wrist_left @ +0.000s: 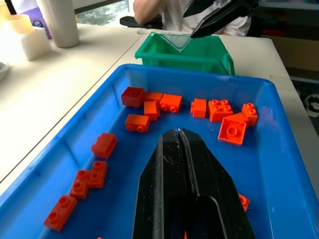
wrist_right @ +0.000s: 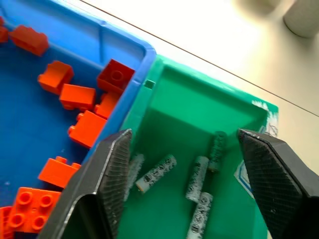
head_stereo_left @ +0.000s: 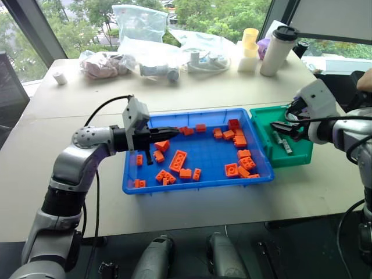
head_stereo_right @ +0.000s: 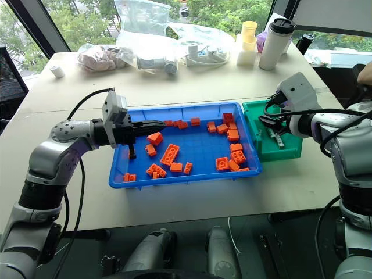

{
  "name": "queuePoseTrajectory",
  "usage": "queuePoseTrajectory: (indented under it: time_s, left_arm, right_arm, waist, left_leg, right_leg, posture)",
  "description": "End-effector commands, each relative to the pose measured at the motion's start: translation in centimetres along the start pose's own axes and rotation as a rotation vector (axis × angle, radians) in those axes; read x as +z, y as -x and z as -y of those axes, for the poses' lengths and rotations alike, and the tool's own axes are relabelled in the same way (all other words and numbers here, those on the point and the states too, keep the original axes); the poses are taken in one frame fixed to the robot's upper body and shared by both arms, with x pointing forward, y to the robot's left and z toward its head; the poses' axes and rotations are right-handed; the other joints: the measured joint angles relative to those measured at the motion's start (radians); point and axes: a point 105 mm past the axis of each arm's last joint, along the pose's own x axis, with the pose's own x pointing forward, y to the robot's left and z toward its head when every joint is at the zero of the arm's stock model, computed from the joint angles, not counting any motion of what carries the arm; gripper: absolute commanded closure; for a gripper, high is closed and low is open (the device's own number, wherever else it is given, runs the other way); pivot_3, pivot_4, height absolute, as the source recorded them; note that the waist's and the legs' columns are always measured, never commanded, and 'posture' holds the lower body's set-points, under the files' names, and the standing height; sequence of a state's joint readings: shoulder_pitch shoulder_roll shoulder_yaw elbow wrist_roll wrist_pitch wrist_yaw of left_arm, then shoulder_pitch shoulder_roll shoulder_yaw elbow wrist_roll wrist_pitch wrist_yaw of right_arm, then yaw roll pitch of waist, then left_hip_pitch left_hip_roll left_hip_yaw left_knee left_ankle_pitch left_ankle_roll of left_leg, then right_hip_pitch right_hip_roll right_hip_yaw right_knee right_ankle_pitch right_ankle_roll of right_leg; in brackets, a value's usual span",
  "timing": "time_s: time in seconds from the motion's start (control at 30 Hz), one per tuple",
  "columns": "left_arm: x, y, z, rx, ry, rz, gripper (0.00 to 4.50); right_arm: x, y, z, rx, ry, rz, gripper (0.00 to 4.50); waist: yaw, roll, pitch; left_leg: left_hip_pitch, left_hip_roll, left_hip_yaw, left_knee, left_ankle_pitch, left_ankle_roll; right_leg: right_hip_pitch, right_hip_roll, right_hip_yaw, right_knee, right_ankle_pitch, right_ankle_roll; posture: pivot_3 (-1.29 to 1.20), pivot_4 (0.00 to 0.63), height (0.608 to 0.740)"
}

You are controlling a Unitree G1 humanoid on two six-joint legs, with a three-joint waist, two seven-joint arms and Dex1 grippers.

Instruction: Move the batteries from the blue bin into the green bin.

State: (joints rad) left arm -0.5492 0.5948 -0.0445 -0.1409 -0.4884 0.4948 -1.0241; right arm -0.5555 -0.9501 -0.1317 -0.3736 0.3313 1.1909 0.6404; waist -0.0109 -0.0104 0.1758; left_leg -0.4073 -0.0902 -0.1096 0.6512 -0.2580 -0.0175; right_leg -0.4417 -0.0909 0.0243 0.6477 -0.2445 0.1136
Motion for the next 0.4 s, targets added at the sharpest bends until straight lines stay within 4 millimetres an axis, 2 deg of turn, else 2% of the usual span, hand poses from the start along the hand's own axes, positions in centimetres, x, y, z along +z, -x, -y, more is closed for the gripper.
queuePoseTrajectory:
  time_s: [0.03,0.1,0.23,0.4]
  left_arm:
    - [1.2,0.7,-0.3,0.008,-0.042,0.016,4.50]
    - [1.2,0.8,-0.2,0.004,-0.040,0.014,4.50]
    - [1.3,1.2,0.0,-0.005,-0.042,0.004,4.50]
    - [1.6,1.5,0.1,-0.010,-0.034,-0.001,4.50]
  right_arm:
    - [2.2,1.9,-0.8,0.059,0.095,0.098,0.95]
    - [2.0,2.2,-1.4,0.097,0.143,0.097,0.95]
    - [1.6,3.0,-4.2,0.250,0.225,0.110,0.95]
    - [1.5,3.0,-4.8,0.278,0.239,0.122,0.95]
  waist:
    - [0.000,0.000,0.000]
    - [0.000,0.000,0.000]
    - [0.002,0.000,0.000]
    - [0.001,0.000,0.000]
  left_leg:
    - [0.000,0.000,0.000,0.000,0.000,0.000]
    - [0.000,0.000,0.000,0.000,0.000,0.000]
    - [0.000,0.000,0.000,0.000,0.000,0.001]
    - [0.000,0.000,0.000,0.000,0.000,0.001]
  right_leg:
    - [0.000,0.000,0.000,0.000,0.000,0.000]
    - [0.000,0.000,0.000,0.000,0.000,0.000]
    - [0.001,0.000,0.000,-0.001,0.000,0.000]
    - [0.001,0.000,0.000,0.000,0.000,0.000]
  posture:
    - [0.00,0.150,0.740]
    - [0.00,0.150,0.740]
    - [0.00,0.150,0.740]
    - [0.00,0.150,0.740]
